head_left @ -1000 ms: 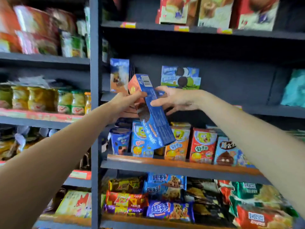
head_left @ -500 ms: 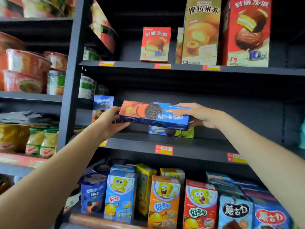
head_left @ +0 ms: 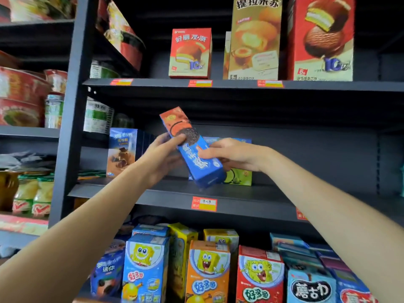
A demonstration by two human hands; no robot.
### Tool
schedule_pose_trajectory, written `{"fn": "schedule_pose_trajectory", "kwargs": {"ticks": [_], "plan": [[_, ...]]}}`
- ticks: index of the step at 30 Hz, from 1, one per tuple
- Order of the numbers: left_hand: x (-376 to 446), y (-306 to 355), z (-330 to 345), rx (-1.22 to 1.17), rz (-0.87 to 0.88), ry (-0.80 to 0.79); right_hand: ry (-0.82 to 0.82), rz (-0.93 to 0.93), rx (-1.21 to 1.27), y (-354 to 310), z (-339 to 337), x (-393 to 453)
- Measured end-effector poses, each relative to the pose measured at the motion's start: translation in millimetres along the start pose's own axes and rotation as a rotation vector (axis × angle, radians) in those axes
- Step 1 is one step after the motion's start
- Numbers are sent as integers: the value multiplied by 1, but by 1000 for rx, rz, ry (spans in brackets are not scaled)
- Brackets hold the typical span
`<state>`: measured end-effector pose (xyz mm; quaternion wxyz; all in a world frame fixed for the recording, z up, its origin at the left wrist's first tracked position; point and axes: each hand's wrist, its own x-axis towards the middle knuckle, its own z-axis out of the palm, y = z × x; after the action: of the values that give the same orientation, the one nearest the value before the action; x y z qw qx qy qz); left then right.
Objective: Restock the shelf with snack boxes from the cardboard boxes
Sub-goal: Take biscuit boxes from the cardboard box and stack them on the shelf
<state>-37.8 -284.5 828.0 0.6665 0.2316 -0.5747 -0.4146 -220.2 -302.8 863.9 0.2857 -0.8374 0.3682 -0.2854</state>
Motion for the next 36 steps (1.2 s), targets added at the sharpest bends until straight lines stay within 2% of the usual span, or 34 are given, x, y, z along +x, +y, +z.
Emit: {"fn": "schedule_pose_trajectory", "kwargs": {"ticks": [3,6,13,15,18,21,23,25,28,31,36], "plan": [[-14,6,3,157,-164,-176,47,-3,82,-3,5,8],[-17,17,-13,265,-192,-249,82,19,209,-5,4,11],[-27,45,-32,474,-330,-389,289,41,517,-3,3,17],[-24,47,-33,522,-317,-319,311,-12,690,-3,2,16],[-15,40,-38,561,-314,-62,411,-61,879,3,-6,13],[-1,23,-44,374,-318,211,515,-52,966,19,-25,12],[11,10,-42,205,-290,260,575,-48,988,30,-34,15],[28,-4,-35,171,-258,183,628,-52,1011,41,-40,21],[57,-22,-23,261,-204,125,712,-70,1013,55,-48,33],[83,-32,-10,382,-147,179,806,-49,905,71,-59,48],[123,-48,4,556,-172,133,962,185,323,100,-86,82]]}}
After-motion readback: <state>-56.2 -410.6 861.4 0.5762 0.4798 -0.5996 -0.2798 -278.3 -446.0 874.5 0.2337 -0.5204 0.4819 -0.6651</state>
